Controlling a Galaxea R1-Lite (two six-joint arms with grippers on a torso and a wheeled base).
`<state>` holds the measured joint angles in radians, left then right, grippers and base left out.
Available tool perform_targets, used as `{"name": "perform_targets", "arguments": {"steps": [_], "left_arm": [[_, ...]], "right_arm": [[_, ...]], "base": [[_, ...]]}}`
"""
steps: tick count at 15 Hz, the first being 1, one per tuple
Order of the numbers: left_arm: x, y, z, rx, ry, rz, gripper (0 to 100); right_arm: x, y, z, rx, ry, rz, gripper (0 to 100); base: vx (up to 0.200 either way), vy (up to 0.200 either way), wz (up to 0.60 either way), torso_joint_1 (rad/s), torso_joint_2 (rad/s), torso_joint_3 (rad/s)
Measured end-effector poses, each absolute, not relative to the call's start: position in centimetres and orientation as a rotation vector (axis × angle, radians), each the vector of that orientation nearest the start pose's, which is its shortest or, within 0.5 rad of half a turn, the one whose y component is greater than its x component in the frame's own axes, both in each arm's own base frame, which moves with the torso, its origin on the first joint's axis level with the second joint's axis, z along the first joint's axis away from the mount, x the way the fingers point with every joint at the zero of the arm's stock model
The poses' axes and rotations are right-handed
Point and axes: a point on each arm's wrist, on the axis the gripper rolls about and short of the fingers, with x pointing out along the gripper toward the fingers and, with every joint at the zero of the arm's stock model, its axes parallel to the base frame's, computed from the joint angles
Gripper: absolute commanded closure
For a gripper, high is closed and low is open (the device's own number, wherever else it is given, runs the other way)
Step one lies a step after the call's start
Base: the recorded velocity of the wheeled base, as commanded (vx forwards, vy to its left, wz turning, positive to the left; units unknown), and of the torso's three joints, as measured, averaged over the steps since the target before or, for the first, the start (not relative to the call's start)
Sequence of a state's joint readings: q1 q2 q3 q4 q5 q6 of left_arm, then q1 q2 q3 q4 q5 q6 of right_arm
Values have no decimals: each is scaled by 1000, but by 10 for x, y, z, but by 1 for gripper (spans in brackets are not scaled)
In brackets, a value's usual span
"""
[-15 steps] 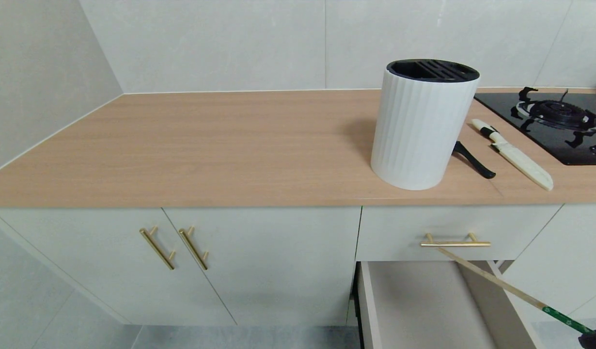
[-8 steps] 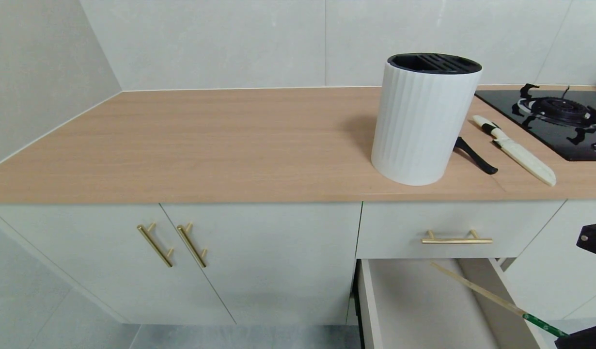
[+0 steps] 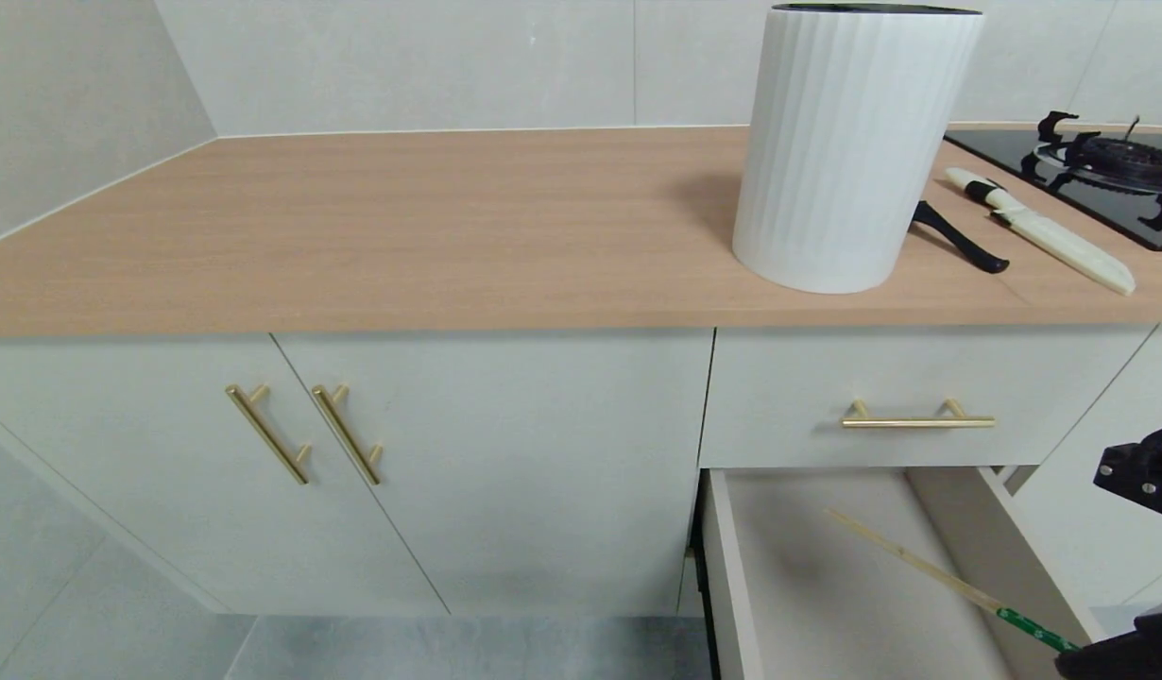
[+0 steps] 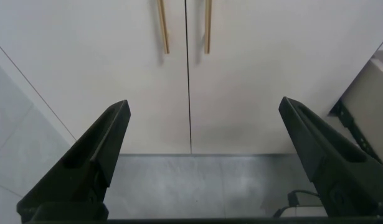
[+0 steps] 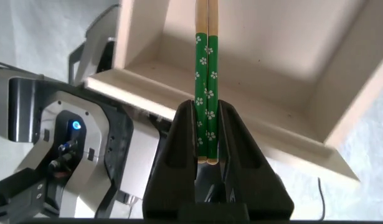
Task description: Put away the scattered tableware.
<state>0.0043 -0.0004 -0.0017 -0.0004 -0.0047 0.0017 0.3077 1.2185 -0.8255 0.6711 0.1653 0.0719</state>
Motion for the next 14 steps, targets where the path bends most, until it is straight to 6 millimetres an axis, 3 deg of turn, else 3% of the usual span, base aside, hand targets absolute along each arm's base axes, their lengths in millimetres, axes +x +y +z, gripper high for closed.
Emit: {"name": "perform_targets", "arguments": {"steps": [4, 9, 14], "left_arm": [[-23, 0, 76, 2, -3, 0, 0], [-23, 0, 76, 2, -2, 0, 0], [-23, 0, 76, 2, -2, 0, 0]], "right_arm": [[130, 45, 191, -17, 1100, 388, 100], [141, 51, 189, -13, 1038, 406, 100], [165, 66, 160, 39, 1001, 404, 100]], "base": [[0, 0, 0, -179, 453, 259], [0, 0, 0, -40, 109, 61], [0, 0, 0, 0, 0, 0]]}}
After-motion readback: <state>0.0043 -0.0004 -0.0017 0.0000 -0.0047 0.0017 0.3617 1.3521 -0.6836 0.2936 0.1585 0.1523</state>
